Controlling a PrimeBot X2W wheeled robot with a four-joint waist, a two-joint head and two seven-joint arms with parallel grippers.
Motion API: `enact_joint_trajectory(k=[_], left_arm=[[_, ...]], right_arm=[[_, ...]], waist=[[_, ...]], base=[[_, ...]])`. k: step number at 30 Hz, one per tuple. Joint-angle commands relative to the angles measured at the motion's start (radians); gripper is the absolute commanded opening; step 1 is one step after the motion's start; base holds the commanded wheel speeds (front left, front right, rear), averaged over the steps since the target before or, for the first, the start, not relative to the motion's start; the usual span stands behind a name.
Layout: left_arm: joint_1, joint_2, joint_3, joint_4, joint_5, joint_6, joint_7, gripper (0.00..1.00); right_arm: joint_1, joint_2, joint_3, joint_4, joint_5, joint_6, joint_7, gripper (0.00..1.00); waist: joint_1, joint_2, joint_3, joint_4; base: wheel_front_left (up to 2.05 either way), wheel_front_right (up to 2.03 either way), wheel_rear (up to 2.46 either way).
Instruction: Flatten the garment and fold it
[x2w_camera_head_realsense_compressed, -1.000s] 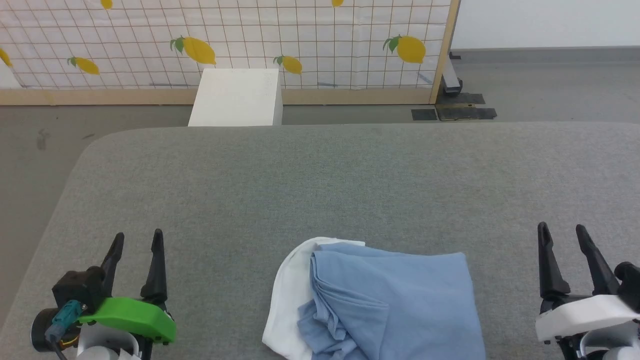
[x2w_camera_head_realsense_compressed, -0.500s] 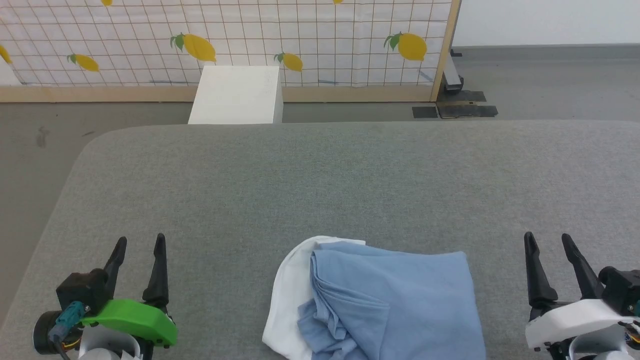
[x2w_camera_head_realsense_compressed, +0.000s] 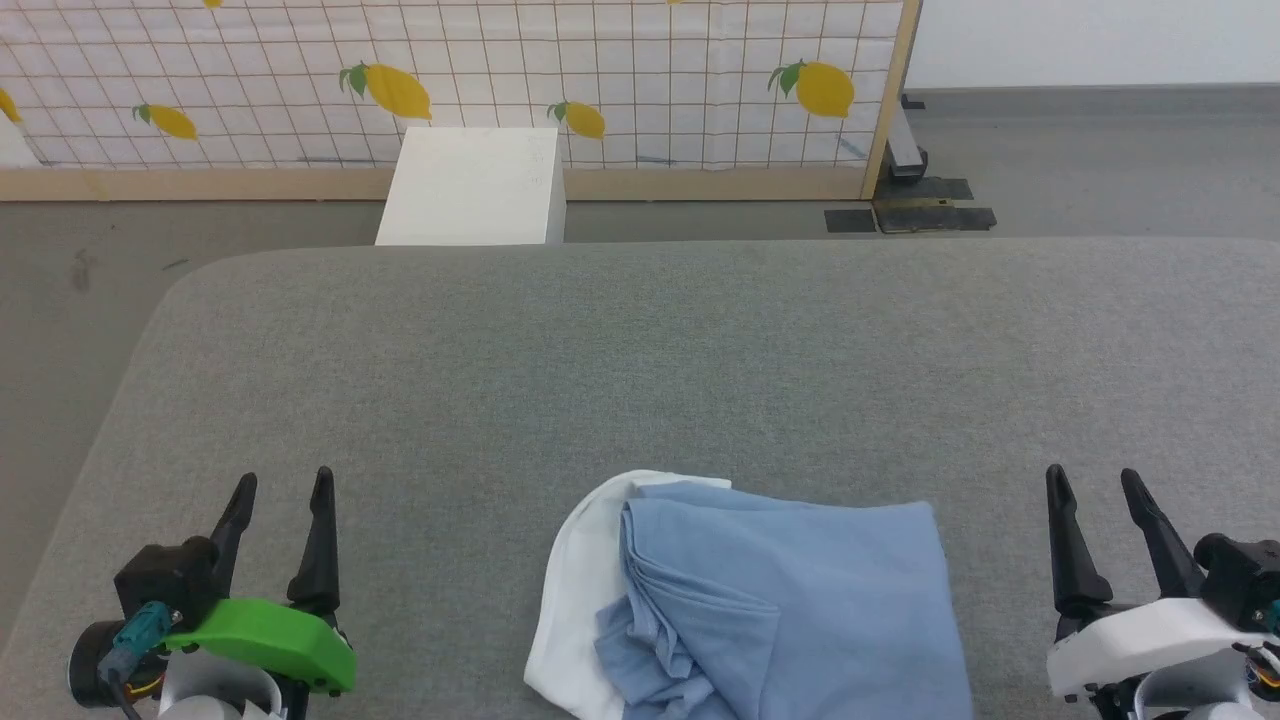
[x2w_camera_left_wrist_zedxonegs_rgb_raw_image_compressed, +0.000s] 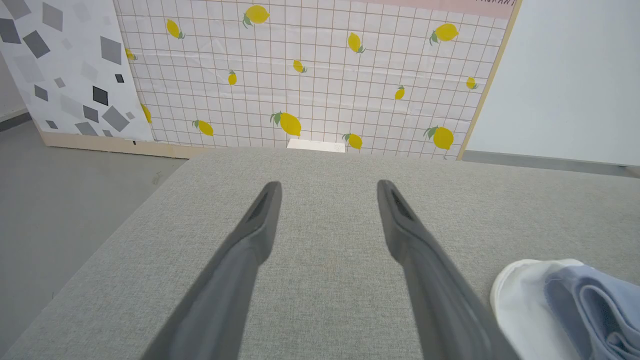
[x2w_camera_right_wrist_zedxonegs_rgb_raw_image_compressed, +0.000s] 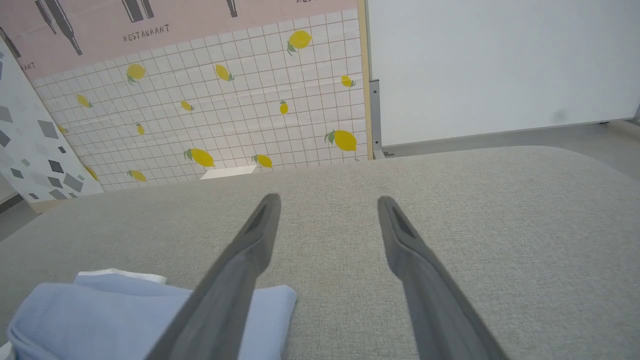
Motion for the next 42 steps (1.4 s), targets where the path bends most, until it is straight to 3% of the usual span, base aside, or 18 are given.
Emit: enact_joint_trajectory(k=[1, 6, 10, 14, 21, 25, 29, 42], left_arm=[[-0.004, 0.008, -0.002, 0.0, -0.003, -0.001, 0.002, 1.0], [-0.007, 0.008, -0.004, 0.001, -0.008, -0.001, 0.001, 1.0], [-0.006, 0.009, -0.004, -0.002, -0.013, 0.001, 0.0, 1.0], [-0.001, 0.014, 0.001, -0.01, -0.017, 0.002, -0.002, 1.0], [-0.006, 0.023, 0.005, -0.038, -0.022, 0.003, -0.004, 1.0], [-0.02, 0.024, 0.004, -0.05, -0.024, -0.003, -0.006, 1.0], [-0.03, 0.026, 0.008, -0.053, -0.027, -0.007, -0.008, 1.0], [-0.058, 0.023, 0.014, -0.038, -0.034, -0.023, -0.013, 1.0]], right_arm=[[0.012, 0.005, -0.004, -0.005, -0.011, -0.001, 0.003, 1.0], [0.006, 0.008, -0.025, -0.009, -0.002, -0.001, 0.024, 1.0], [-0.025, -0.005, -0.038, -0.024, 0.03, -0.001, 0.138, 1.0], [-0.085, -0.046, -0.023, -0.081, 0.067, -0.001, 0.377, 1.0], [-0.166, -0.098, 0.066, -0.151, 0.081, -0.001, 0.975, 1.0], [-0.167, -0.083, 0.115, -0.148, 0.057, -0.001, 1.163, 1.0], [-0.158, -0.059, 0.147, -0.107, 0.031, -0.001, 1.213, 1.0], [-0.123, -0.002, 0.189, 0.08, -0.028, -0.001, 1.185, 1.0]], waist=[[0.0, 0.0042, 0.002, 0.0], [0.0, 0.0042, 0.004, 0.001], [0.0, 0.0042, 0.008, 0.001], [0.0, 0.0042, 0.013, -0.001], [0.0, 0.0042, 0.046, 0.024], [0.0, 0.0042, 0.076, 0.053], [0.0, 0.0042, 0.107, 0.08], [0.0, 0.0042, 0.151, 0.118]], base=[[0.0, 0.0, 0.0], [0.0, 0.0, 0.0], [0.0, 0.0, 0.0], [0.0, 0.0, 0.0], [0.0, 0.0, 0.0], [0.0, 0.0, 0.0], [0.0, 0.0, 0.0], [0.0, 0.0, 0.0]])
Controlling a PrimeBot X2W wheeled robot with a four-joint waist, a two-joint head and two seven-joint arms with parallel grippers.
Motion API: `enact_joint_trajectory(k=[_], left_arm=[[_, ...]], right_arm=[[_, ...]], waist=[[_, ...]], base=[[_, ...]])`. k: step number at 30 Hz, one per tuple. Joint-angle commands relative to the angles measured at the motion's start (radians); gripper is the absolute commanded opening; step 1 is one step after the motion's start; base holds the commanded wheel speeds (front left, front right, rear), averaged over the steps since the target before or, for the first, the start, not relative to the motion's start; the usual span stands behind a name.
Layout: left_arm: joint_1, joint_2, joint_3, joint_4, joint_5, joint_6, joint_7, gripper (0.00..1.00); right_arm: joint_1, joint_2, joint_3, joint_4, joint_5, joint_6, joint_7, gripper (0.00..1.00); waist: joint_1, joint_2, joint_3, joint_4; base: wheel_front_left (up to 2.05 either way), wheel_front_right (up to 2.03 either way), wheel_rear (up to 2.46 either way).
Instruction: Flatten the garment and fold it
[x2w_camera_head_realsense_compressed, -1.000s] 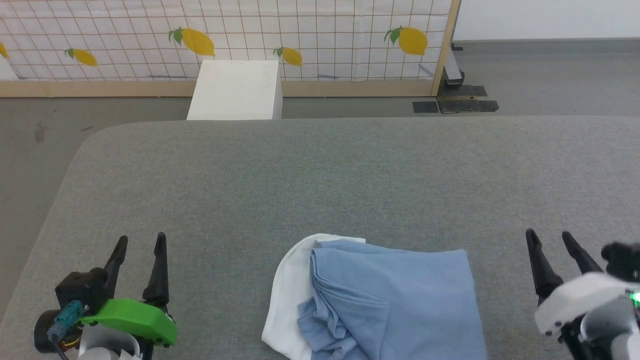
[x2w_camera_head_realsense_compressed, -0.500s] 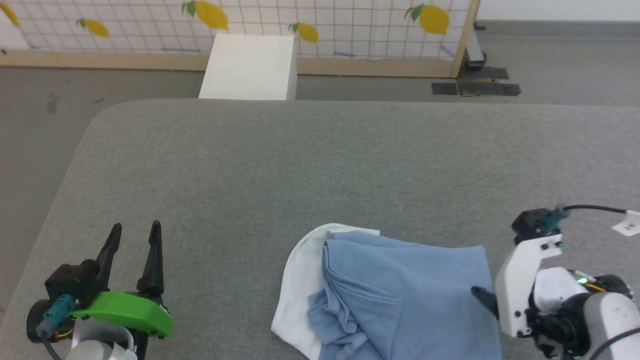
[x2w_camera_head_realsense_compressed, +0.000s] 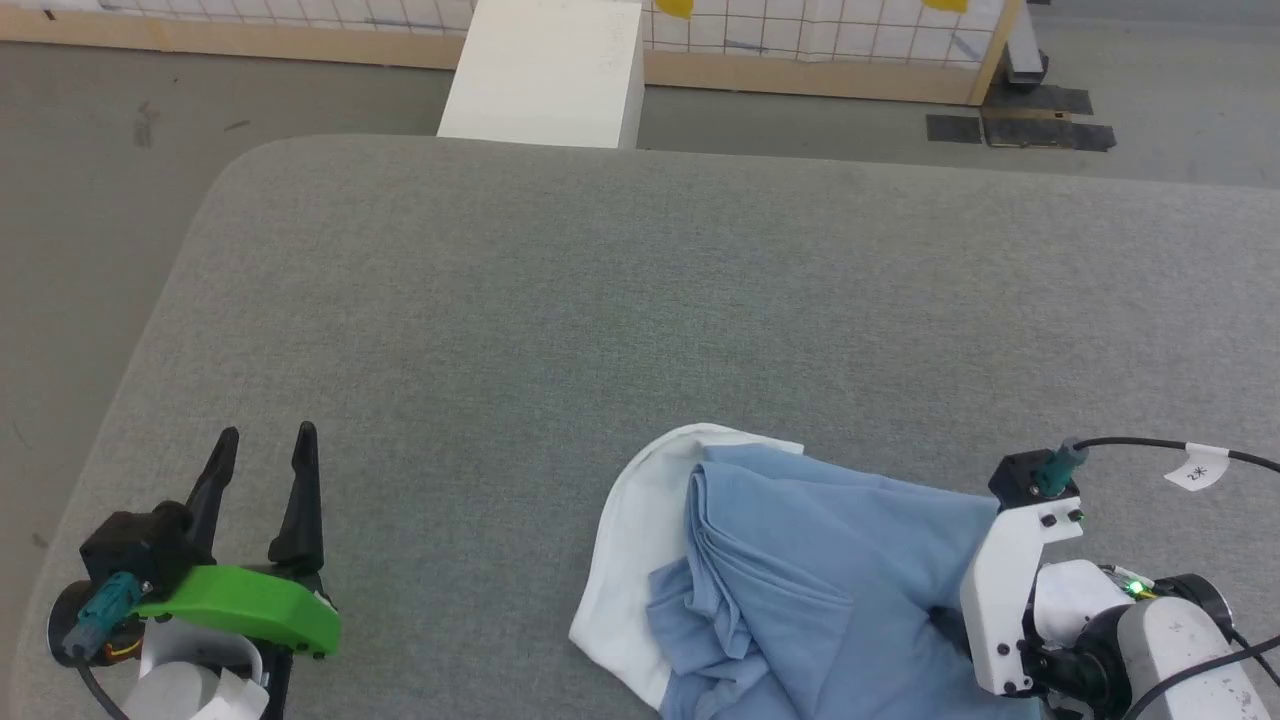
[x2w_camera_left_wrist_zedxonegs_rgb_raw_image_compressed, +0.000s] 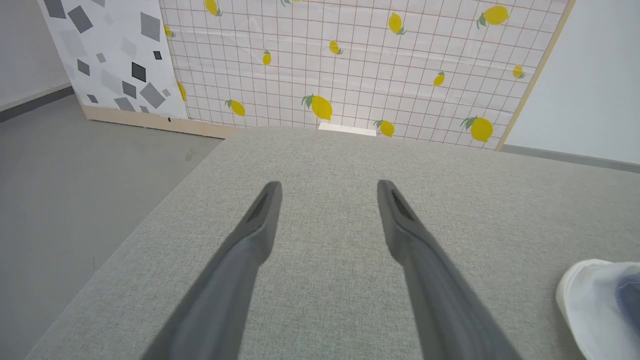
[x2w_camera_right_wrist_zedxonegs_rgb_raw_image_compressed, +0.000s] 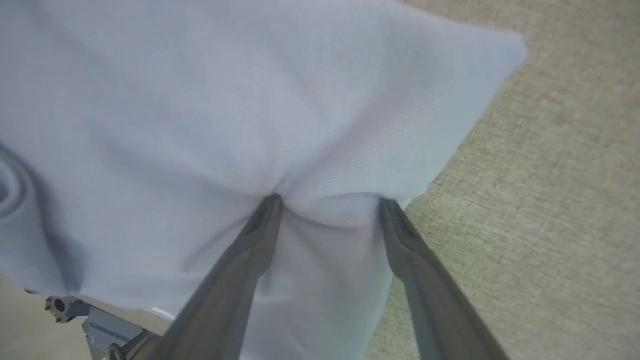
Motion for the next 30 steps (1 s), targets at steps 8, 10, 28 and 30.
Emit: enact_joint_trajectory(k=[8, 10, 28, 30], left_arm=[[-0.033, -0.005, 0.002, 0.022, -0.011, -0.015, -0.008, 1.0], [-0.033, -0.007, 0.002, 0.028, -0.011, -0.017, -0.008, 1.0], [0.003, -0.034, -0.006, 0.012, -0.006, -0.011, -0.009, 1.0], [0.004, -0.033, -0.005, 0.001, -0.008, -0.011, -0.009, 1.0]], right_arm=[[0.006, -0.003, 0.01, 0.049, 0.027, -0.001, -0.039, 0.0], [-0.016, -0.014, 0.017, 0.03, 0.038, -0.001, -0.059, 0.0], [-0.14, -0.199, 0.145, -0.222, 0.142, -0.001, 0.061, 0.0], [-0.156, -0.215, 0.146, -0.225, 0.141, -0.001, 0.077, 0.0]], waist=[[0.0, 0.0043, -0.002, 0.005], [0.0, 0.0043, -0.011, 0.004], [0.0, 0.0043, -0.079, -0.088], [0.0, 0.0043, -0.064, -0.138]], base=[[0.0, 0.0, 0.0], [0.0, 0.0, 0.0], [0.0, 0.0, 0.0], [0.0, 0.0, 0.0]])
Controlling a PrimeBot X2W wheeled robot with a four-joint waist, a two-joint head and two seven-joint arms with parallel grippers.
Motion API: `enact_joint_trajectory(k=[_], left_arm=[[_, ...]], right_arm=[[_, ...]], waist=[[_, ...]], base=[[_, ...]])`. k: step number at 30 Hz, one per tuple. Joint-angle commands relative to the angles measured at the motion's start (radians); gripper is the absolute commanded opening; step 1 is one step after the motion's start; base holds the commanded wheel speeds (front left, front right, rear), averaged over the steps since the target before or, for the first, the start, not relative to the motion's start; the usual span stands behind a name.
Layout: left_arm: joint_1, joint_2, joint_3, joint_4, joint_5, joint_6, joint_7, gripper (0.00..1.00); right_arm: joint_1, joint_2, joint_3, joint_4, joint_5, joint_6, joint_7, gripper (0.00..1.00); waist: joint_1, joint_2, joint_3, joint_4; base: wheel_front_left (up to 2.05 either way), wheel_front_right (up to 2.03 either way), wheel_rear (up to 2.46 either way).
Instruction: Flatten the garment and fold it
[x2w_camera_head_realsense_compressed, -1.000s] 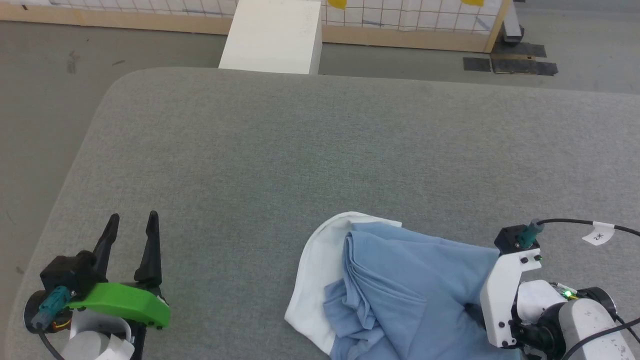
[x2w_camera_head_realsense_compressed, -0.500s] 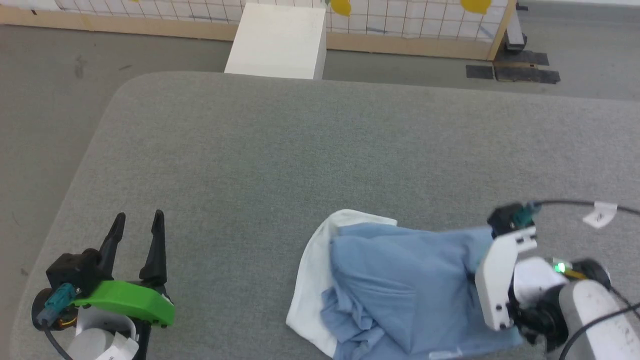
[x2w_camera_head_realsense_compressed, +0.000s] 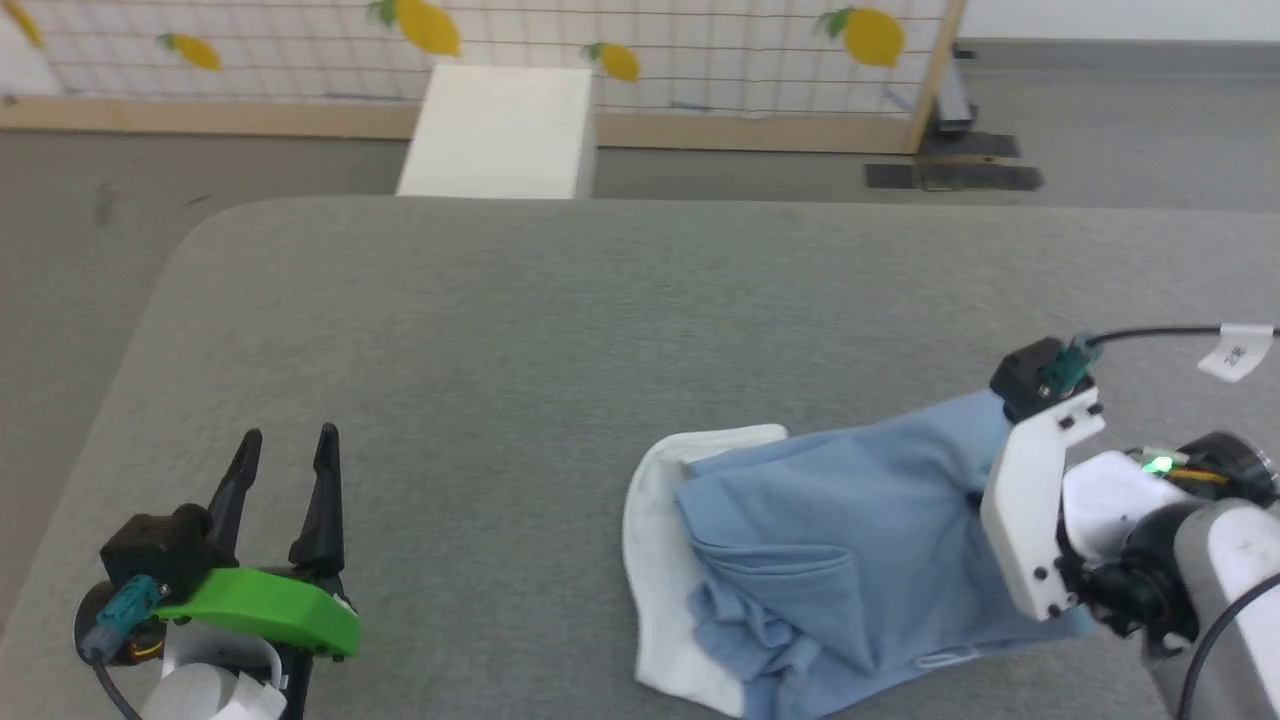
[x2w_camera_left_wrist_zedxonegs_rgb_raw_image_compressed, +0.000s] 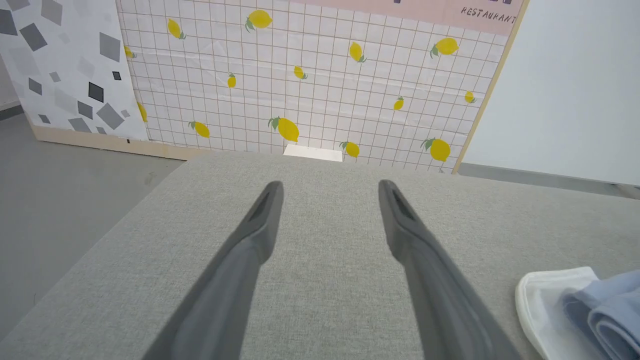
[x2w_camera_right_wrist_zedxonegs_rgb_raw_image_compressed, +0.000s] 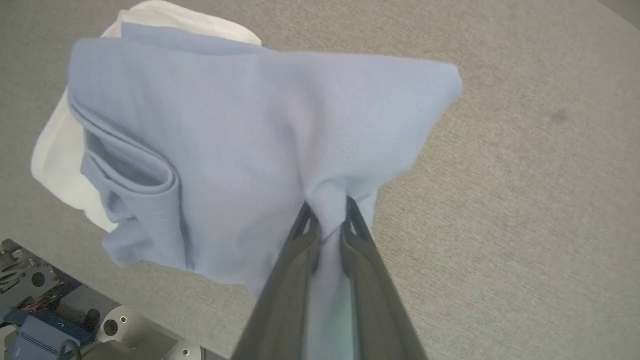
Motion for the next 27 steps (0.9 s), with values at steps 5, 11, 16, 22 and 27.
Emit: enact_joint_trajectory(k=[5, 11, 16, 22, 27], left_arm=[[-0.001, 0.014, 0.008, -0.032, -0.01, 0.003, -0.002, 1.0], [-0.03, 0.067, 0.018, -0.095, -0.009, -0.005, 0.024, 1.0], [-0.05, 0.131, 0.041, -0.179, -0.011, -0.011, 0.062, 1.0], [-0.041, 0.222, 0.106, -0.302, -0.019, -0.01, 0.11, 1.0], [-0.01, 0.295, 0.178, -0.4, -0.03, -0.002, 0.15, 1.0]], right_arm=[[-0.084, -0.063, 0.006, 0.01, -0.007, -0.002, 0.043, 0.0], [-0.144, -0.096, -0.068, 0.055, -0.052, -0.002, 0.029, 0.0], [-0.155, -0.121, -0.194, 0.069, -0.112, -0.002, 0.001, 0.0], [-0.177, -0.104, -0.395, 0.053, -0.209, -0.002, -0.05, 0.0], [-0.22, -0.069, -0.551, 0.059, -0.279, -0.002, -0.112, 0.0]], waist=[[0.0, 0.0042, 0.08, -0.208], [0.0, 0.0042, 0.195, -0.351], [0.0, 0.0042, 0.31, -0.392], [0.0, 0.0042, 0.453, -0.395], [0.0, 0.0042, 0.541, -0.395]], base=[[0.0, 0.0, 0.0], [0.0, 0.0, 0.0], [0.0, 0.0, 0.0], [0.0, 0.0, 0.0], [0.0, 0.0, 0.0]])
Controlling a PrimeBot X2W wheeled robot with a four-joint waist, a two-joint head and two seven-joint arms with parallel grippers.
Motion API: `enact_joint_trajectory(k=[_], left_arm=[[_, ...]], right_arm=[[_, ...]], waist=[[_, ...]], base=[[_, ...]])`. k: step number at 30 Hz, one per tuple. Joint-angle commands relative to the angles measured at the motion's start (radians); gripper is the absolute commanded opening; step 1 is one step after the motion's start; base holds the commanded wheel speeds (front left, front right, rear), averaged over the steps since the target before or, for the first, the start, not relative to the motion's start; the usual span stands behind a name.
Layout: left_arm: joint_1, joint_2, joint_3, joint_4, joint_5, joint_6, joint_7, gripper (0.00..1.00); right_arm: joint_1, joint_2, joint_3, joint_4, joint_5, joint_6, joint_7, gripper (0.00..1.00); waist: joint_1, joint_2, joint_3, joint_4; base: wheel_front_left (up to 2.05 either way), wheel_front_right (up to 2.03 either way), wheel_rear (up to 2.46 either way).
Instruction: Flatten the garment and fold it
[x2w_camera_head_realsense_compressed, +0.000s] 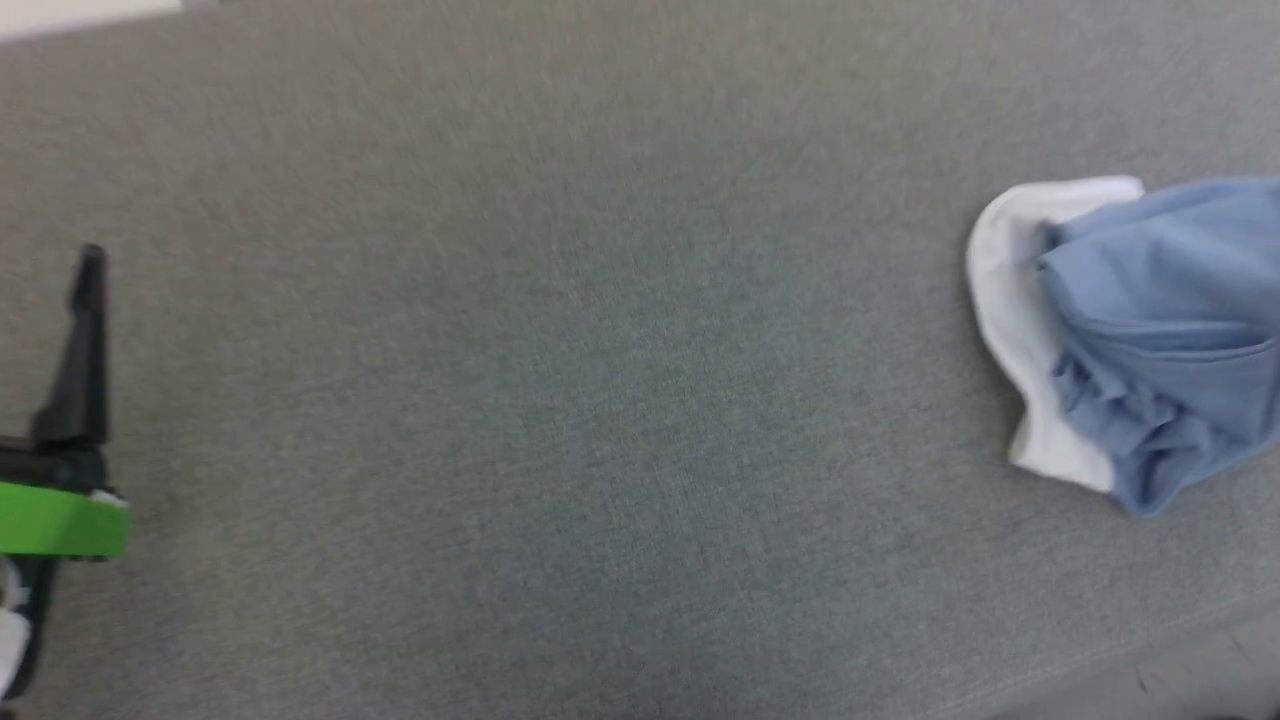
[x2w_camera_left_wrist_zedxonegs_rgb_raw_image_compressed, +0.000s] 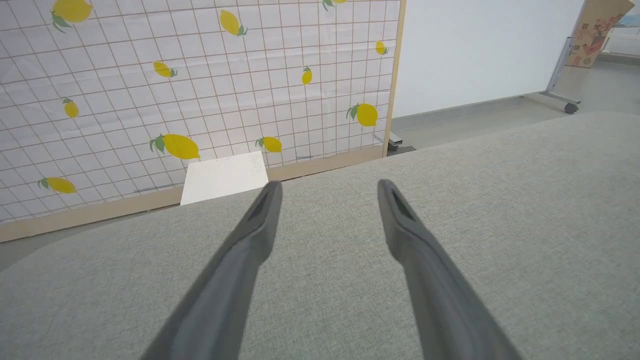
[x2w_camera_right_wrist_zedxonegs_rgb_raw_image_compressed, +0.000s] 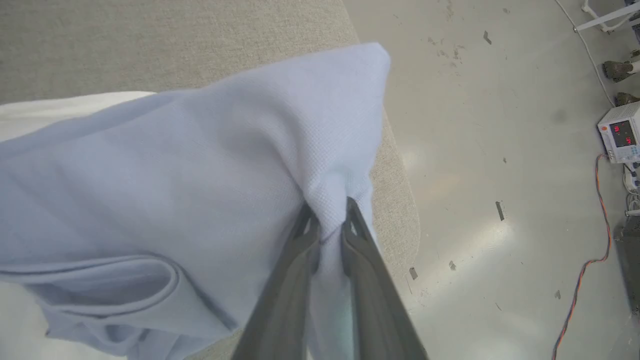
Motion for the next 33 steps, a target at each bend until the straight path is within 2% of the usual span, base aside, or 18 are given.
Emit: enact_joint_trajectory(k=[1, 7, 8, 9, 12, 16, 21, 28, 33], left_arm=[[0.019, 0.021, 0.019, -0.02, -0.009, 0.006, 0.008, 1.0], [0.078, 0.079, 0.108, -0.115, -0.025, 0.019, 0.047, 1.0], [0.089, 0.086, 0.122, -0.128, -0.028, 0.021, 0.053, 1.0], [0.097, 0.091, 0.133, -0.136, -0.031, 0.022, 0.056, 1.0], [0.121, 0.098, 0.154, -0.156, -0.037, 0.026, 0.064, 1.0], [0.14, 0.095, 0.165, -0.161, -0.041, 0.032, 0.065, 1.0], [0.148, 0.078, 0.157, -0.142, -0.043, 0.041, 0.053, 1.0], [0.14, 0.023, 0.123, -0.074, -0.046, 0.06, 0.008, 1.0], [0.116, -0.032, 0.08, -0.014, -0.041, 0.078, -0.032, 1.0]], right_arm=[[-0.028, 0.01, -0.029, 0.0, -0.023, -0.002, -0.022, 0.0], [-0.089, 0.06, -0.141, 0.008, -0.099, -0.002, -0.089, 0.0], [-0.095, 0.07, -0.147, 0.01, -0.115, -0.002, -0.097, 0.3], [-0.101, 0.08, -0.152, 0.011, -0.126, -0.002, -0.106, 1.0], [-0.115, 0.104, -0.173, 0.014, -0.151, -0.002, -0.138, 1.0], [-0.13, 0.099, -0.179, 0.008, -0.159, -0.002, -0.167, 1.0], [-0.167, 0.093, -0.152, -0.02, -0.11, -0.002, -0.219, 1.0], [-0.26, 0.087, 0.004, -0.087, 0.007, -0.002, -0.375, 1.0], [-0.294, 0.099, 0.116, -0.092, 0.09, -0.002, -0.507, 1.0]], waist=[[-0.0001, 0.0042, 0.17, -0.044], [-0.0001, 0.0042, 0.23, -0.063], [-0.0001, 0.0042, 0.237, -0.067], [-0.0001, 0.0042, 0.24, -0.072], [-0.0001, 0.0042, 0.243, -0.081], [-0.0001, 0.0042, 0.225, -0.092], [-0.0001, 0.0042, 0.177, -0.1], [-0.0001, 0.0042, 0.053, -0.096], [-0.0001, 0.0042, -0.056, -0.061]], base=[[0.0, 0.0, 0.0], [0.0, 0.0, 0.0], [0.0, 0.0, 0.0], [0.0, 0.0, 0.0], [0.0, 0.0, 0.0], [0.0, 0.0, 0.0], [0.0, 0.0, 0.0], [0.0, 0.0, 0.0], [0.0, 0.0, 0.0]])
